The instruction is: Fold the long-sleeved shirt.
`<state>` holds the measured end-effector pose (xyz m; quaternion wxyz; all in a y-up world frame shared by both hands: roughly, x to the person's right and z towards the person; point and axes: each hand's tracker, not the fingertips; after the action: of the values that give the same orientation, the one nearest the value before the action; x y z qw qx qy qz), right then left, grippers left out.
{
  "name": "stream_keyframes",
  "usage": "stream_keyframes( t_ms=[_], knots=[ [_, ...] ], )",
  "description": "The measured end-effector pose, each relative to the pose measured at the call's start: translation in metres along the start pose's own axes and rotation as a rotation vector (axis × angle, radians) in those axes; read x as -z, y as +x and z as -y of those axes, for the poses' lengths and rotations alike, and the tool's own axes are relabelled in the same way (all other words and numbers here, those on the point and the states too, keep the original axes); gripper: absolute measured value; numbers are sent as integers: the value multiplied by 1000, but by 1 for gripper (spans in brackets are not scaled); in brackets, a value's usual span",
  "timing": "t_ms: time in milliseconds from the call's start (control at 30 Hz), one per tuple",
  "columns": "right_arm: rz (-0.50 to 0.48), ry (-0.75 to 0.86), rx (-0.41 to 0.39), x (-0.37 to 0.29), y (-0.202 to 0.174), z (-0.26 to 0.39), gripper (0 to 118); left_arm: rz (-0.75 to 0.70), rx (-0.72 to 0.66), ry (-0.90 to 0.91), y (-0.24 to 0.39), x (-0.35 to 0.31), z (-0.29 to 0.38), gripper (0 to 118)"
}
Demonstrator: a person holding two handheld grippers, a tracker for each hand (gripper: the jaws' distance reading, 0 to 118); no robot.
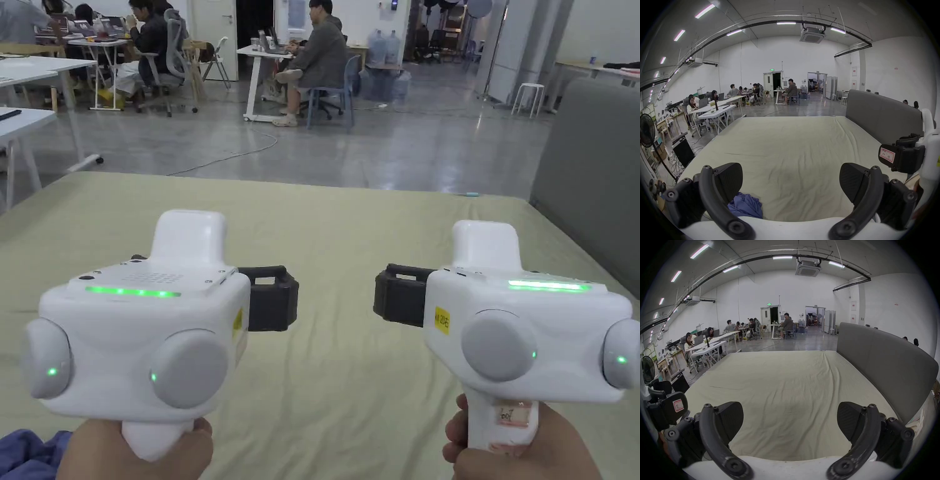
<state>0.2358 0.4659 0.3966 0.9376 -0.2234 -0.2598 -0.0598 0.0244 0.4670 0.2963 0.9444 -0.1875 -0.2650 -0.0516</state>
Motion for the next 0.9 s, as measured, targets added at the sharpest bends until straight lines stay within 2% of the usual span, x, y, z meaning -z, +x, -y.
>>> stream_keyframes(
  t_ms=[900],
  knots=[
    [-10,4,-10,0,-2,-4,115,1,12,-8,4,2,1,118]
  ],
)
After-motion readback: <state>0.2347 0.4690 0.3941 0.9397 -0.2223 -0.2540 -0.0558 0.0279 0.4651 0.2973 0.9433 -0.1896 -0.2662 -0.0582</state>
